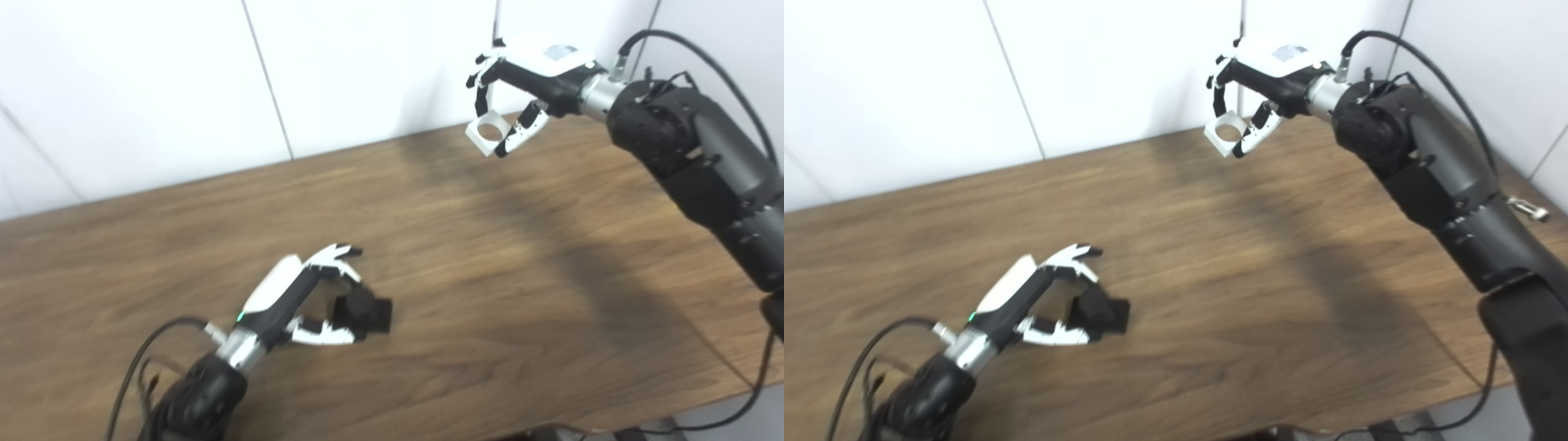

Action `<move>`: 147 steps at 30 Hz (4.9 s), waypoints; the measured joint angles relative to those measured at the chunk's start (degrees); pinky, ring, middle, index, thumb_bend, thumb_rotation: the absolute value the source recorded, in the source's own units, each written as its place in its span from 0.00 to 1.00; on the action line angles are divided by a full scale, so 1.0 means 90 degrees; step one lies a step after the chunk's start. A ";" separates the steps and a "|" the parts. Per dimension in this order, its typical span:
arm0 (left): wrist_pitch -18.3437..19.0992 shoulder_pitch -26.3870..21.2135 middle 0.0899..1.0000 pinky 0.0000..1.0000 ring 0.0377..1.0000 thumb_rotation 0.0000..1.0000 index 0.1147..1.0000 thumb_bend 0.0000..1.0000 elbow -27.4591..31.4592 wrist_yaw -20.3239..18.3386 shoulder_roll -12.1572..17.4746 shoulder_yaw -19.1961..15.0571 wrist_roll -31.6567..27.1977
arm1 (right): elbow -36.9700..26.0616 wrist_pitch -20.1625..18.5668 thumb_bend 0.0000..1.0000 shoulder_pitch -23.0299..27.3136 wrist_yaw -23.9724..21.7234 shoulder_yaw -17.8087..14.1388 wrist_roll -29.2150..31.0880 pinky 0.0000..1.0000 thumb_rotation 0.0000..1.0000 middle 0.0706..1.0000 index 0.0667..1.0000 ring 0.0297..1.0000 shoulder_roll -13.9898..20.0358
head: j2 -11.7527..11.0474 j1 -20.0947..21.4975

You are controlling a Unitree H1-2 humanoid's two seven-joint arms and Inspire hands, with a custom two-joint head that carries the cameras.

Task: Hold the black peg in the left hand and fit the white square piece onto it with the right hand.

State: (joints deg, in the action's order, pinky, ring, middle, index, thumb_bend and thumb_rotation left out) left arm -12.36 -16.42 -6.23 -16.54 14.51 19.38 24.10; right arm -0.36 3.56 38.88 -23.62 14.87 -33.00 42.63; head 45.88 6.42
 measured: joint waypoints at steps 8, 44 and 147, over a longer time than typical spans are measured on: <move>0.0235 -0.0164 0.89 0.82 0.95 0.08 0.43 0.52 -0.0039 0.0009 -0.0091 0.0101 0.0196 | -0.0620 0.0105 0.52 -0.0042 -0.0435 -0.0092 0.0526 1.00 0.13 0.77 0.44 0.91 -0.0116 | 0.0117 -0.0713; 0.0288 -0.0314 0.90 0.83 0.96 0.08 0.42 0.52 -0.0278 0.0121 -0.0303 0.0188 0.0274 | -0.2046 -0.0212 0.52 -0.0465 -0.1747 0.0593 0.0943 0.99 0.14 0.77 0.44 0.90 -0.1523 | 0.0244 -0.1006; 0.0800 -0.0278 0.90 0.81 0.95 0.08 0.42 0.52 0.0107 0.0018 -0.0276 0.0235 0.0298 | -0.0675 0.0273 0.98 -0.0635 -0.1740 0.1102 0.0137 0.92 0.30 0.99 0.99 0.96 -0.1760 | 0.0508 -0.0997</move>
State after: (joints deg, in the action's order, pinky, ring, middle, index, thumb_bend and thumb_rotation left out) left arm -5.16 -18.92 -5.27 -16.38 12.03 21.50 26.78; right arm -6.44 6.01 33.16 -39.28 24.79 -31.77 26.79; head 50.45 -2.55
